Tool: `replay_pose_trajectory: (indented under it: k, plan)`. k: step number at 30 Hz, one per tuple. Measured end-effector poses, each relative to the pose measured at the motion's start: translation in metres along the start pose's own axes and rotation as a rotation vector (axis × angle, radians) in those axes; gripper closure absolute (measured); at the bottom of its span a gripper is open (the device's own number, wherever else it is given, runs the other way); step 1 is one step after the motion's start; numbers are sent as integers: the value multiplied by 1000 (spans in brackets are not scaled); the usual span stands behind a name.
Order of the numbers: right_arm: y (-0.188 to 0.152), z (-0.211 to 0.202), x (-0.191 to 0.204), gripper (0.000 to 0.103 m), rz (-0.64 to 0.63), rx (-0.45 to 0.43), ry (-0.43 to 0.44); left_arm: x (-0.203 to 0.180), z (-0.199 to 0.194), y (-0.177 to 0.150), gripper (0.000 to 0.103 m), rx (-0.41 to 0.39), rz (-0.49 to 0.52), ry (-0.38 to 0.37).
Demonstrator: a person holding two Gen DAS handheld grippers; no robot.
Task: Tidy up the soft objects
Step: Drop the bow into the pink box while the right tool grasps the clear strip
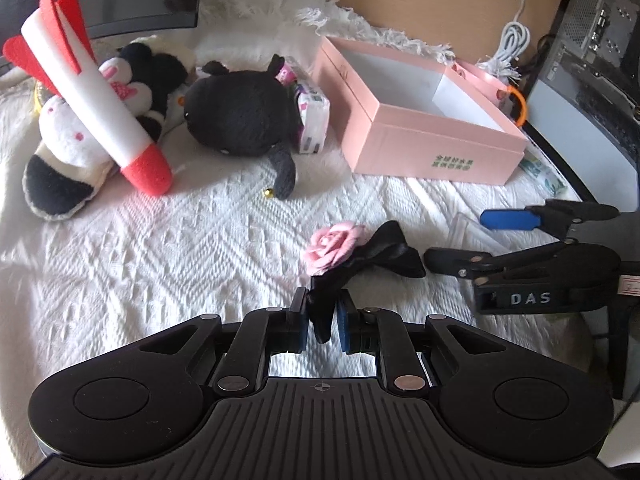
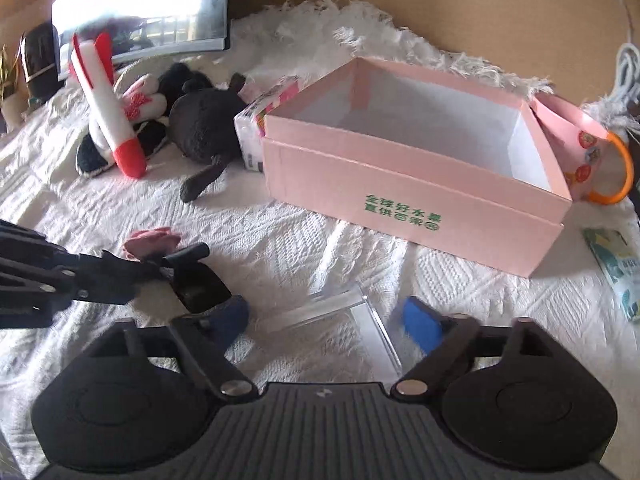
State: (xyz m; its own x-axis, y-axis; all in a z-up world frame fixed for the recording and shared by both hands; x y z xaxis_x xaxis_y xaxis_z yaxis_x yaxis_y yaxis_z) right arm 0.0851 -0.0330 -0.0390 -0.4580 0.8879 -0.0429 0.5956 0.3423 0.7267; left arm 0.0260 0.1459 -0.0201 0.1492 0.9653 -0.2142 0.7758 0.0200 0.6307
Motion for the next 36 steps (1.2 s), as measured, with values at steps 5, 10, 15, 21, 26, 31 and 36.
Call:
replay_pose_trajectory:
  k: [5, 10, 15, 21, 26, 31, 36]
  plan:
    - [0, -24, -2, 37, -1, -14, -7, -8, 7, 4, 86, -7, 36, 3]
    - [-12, -51, -4, 37, -23, -33, -44, -13, 10, 6, 86, 9, 82, 22]
    - [-26, -72, -11, 37, -13, -48, -111, -13, 9, 3, 86, -11, 87, 24]
    - [-34, -98, -21, 37, 3, -80, -170, -8, -1, -3, 90, -99, 67, 6]
    - [-41, -110, -28, 37, 20, -79, -199, -17, -16, 1, 91, -190, 139, 3]
    - [-51, -115, -34, 37, 49, -72, -220, -29, -30, 15, 91, -263, 176, -6]
    - [-55, -120, -41, 37, 88, -82, -231, -61, -40, 63, 91, -351, 231, -85]
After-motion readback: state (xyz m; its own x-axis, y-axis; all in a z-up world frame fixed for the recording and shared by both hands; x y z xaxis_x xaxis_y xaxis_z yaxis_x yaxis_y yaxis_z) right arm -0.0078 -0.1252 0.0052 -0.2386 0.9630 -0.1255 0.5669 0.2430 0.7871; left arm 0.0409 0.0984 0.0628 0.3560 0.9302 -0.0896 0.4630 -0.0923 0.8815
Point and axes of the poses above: each gripper's, at about its wrist camera, not at the fingertips, and z roughly the way its jaws point, x to its left, y to its top, the point moved 5 cm from there along z, roughly the way its jaws point, and after that the axes turned 3 degrees about -y, right-handed, at the moved point
